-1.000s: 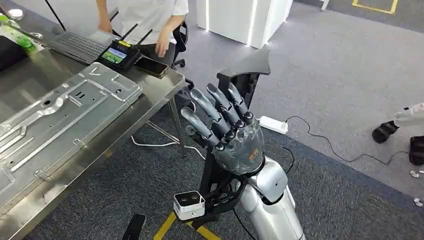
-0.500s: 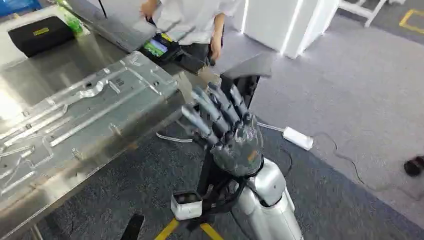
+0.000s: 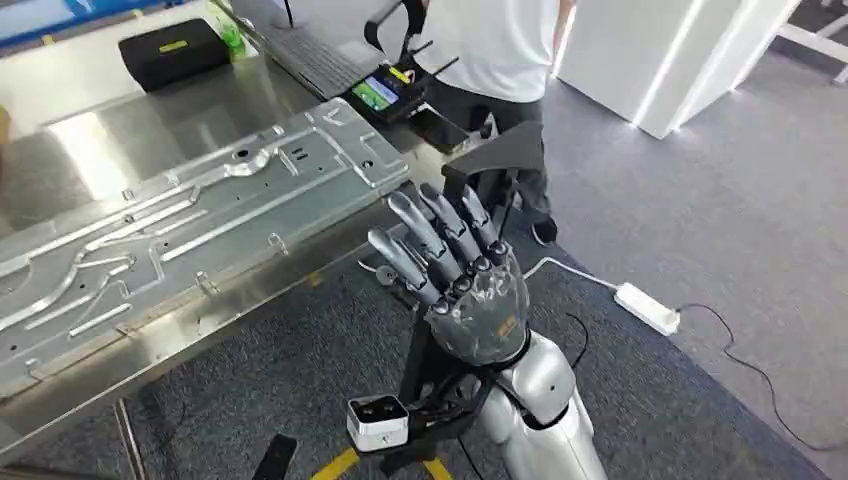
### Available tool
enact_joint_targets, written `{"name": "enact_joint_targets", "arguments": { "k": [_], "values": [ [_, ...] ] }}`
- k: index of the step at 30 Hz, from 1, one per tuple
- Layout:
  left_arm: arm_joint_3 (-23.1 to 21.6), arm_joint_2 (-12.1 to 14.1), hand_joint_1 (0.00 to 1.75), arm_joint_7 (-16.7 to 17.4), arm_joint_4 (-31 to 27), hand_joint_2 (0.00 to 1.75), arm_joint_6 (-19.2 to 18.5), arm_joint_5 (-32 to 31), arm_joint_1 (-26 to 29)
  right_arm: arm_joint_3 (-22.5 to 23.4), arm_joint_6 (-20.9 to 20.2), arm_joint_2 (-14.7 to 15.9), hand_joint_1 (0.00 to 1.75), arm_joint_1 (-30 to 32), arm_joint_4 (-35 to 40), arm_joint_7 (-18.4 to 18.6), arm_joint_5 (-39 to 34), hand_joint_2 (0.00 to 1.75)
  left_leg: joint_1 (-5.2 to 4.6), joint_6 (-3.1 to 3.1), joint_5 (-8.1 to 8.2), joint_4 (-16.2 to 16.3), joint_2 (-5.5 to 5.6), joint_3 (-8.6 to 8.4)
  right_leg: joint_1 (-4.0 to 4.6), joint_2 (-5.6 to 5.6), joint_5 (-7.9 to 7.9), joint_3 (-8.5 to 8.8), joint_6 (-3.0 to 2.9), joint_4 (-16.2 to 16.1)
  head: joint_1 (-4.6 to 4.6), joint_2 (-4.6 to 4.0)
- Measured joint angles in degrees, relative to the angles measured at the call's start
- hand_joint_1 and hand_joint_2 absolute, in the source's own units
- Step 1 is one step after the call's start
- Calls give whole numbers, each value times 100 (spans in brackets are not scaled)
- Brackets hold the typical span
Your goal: Take the parts from the cabinet and place them on the table.
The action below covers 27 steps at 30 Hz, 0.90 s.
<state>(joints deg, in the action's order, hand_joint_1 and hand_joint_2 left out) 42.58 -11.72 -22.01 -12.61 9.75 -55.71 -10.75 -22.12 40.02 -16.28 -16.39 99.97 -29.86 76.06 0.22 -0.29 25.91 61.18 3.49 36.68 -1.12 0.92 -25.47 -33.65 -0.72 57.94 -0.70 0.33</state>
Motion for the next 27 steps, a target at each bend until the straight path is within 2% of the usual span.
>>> {"name": "enact_joint_targets", "arguments": {
  "k": [1, 2, 3, 4, 5, 6, 7, 8, 9, 10, 11, 13, 14, 15, 16, 17, 18, 19, 20, 21, 23, 24, 27],
  "values": [
    [-9, -7, 0, -11, 0, 175, 4, 0, -10, 0, 0, 2, 0, -16, 0, 22, 15, 175, 12, -28, 236, 415, -158, 205, 12, -93, -12, 10, -25, 0, 7, 0],
    [-11, -7, 0, -26, 0, 175, 11, 4, -11, 0, 0, 4, 0, -10, 0, 59, 41, 175, 34, -56, 438, 867, -233, 424, 24, -171, -22, 18, -35, 6, 5, 0],
    [-11, -7, 0, -46, 0, 175, 11, 7, -6, -2, 0, 7, 0, -4, 0, 79, 48, 175, 51, -83, 564, 1223, -266, 604, 31, -251, -37, 19, -39, 10, 5, 0],
    [-11, -7, 0, -59, 0, 175, 11, 7, 5, 0, 0, 7, 0, -4, 0, 98, 50, 175, 61, -103, 569, 1376, -287, 684, 31, -317, -49, 17, -33, 21, 5, 0],
    [-15, -7, 0, -72, 0, 175, 15, 7, 19, 0, 0, 9, 0, -2, 0, 118, 50, 175, 76, -122, 423, 1242, -312, 620, 29, -377, -66, 23, -22, 30, 2, 0],
    [-20, -7, 0, -77, 0, 175, 28, 4, 25, 0, 0, 15, 0, -2, 0, 136, 50, 175, 95, -134, 179, 849, -344, 410, 24, -443, -90, 35, -1, 48, 5, 0],
    [-28, -7, 0, -76, 0, 175, 35, 2, 21, 0, 0, 26, 0, -4, 0, 149, 50, 175, 103, -137, -66, 333, -443, 127, 20, -503, -122, 51, 21, 75, 2, 0],
    [-37, -7, 0, -77, 0, 175, 46, 2, 15, 0, 0, 35, 0, -4, 2, 149, 48, 175, 97, -122, -184, -127, -716, -107, 40, -547, -158, 66, 60, 106, 5, 0],
    [-55, -15, 0, -76, 0, 175, 48, 0, -11, 0, 0, 44, 0, -5, 2, 151, 48, 175, 21, -73, -104, -178, -771, -155, 83, -594, -188, 60, 105, 131, 2, 0],
    [-63, -17, 0, -79, 0, 175, 48, 0, -25, 0, 0, 48, 0, -6, 2, 153, 48, 175, 33, 9, -126, -191, -686, -131, 81, -636, -199, 74, 126, 132, 18, 0],
    [-66, -17, 0, -79, 0, 175, 48, -2, -23, 0, 0, 50, 0, -10, 4, 153, 46, 175, 29, 38, -119, -186, -638, -123, 90, -688, -205, 93, 143, 124, 13, 0],
    [-68, -17, 0, -79, 0, 175, 48, -2, -12, 0, 0, 52, 0, -10, 4, 160, 46, 175, 31, 118, -128, -222, -501, -145, 68, -787, -238, 150, 216, 104, 13, 0],
    [-70, -30, 0, -79, 0, 175, 48, -2, 6, 0, 0, 55, 0, -15, 7, 159, 46, 175, 57, 158, -149, -247, -457, -173, 29, -561, -303, 150, 269, 181, 13, 0],
    [-72, -33, 0, -79, 0, 175, 46, -4, 0, 0, 2, 55, 0, -14, 19, 159, 46, 175, 58, 190, -148, -249, -402, -171, 23, -294, -466, 45, 275, 396, 15, 0],
    [-79, -37, 0, -76, 0, 175, 39, -9, -24, 0, 2, 61, 0, -13, 28, 159, 50, 175, 57, 217, -156, -249, -357, -162, 28, -186, -684, -152, 274, 792, 15, 0],
    [-92, -50, 0, -76, 0, 175, 17, -13, -37, 0, 2, 74, 0, -12, 28, 159, 59, 175, 46, 233, -158, -249, -291, -156, 34, -137, -895, -388, 275, 1255, 13, 0],
    [-107, -59, 0, -76, 0, 175, 7, -15, -40, 0, 2, 96, 0, -12, 28, 164, 70, 175, 34, 238, -158, -247, -220, -151, 36, -118, -1019, -613, 273, 1658, 15, 0],
    [-114, -70, 0, -70, 0, 175, 6, -24, -38, 0, 2, 116, 0, -14, 26, 179, 85, 175, 25, 239, -159, -245, -160, -152, 36, -115, -1014, -736, 263, 1848, 11, 0],
    [-122, -85, 0, -55, 0, 175, 11, -31, -35, 6, 2, 144, 0, -42, 22, 238, 118, 175, 23, 239, -159, -243, -92, -157, 37, -113, -850, -733, 250, 1761, 13, 0],
    [-138, -109, 0, -39, 0, 175, 24, -31, -39, 13, 2, 166, 0, -117, 9, 313, 151, 175, 21, 239, -159, -235, -66, -160, 38, -104, -570, -602, 224, 1410, 13, 0],
    [-177, -164, 0, -28, 0, 175, 48, -22, -61, 15, 2, 242, 0, -353, -52, 706, 245, 175, 20, 232, -154, -220, 7, -170, 41, -50, -37, -186, 158, 435, 13, 0],
    [-194, -198, 0, -28, 0, 175, 50, -11, -68, 13, 0, 297, 0, -510, -100, 900, 249, 175, -13, 211, -145, -203, 21, -147, 76, 33, -93, -101, 122, 207, 13, 0],
    [-234, -214, 0, -35, 0, 175, 59, 6, -65, 13, 0, 456, 0, -806, -210, 1297, 307, 175, 15, 117, -162, -236, 49, -133, 98, 22, -70, -112, 82, 168, 13, 0]
  ]
}}
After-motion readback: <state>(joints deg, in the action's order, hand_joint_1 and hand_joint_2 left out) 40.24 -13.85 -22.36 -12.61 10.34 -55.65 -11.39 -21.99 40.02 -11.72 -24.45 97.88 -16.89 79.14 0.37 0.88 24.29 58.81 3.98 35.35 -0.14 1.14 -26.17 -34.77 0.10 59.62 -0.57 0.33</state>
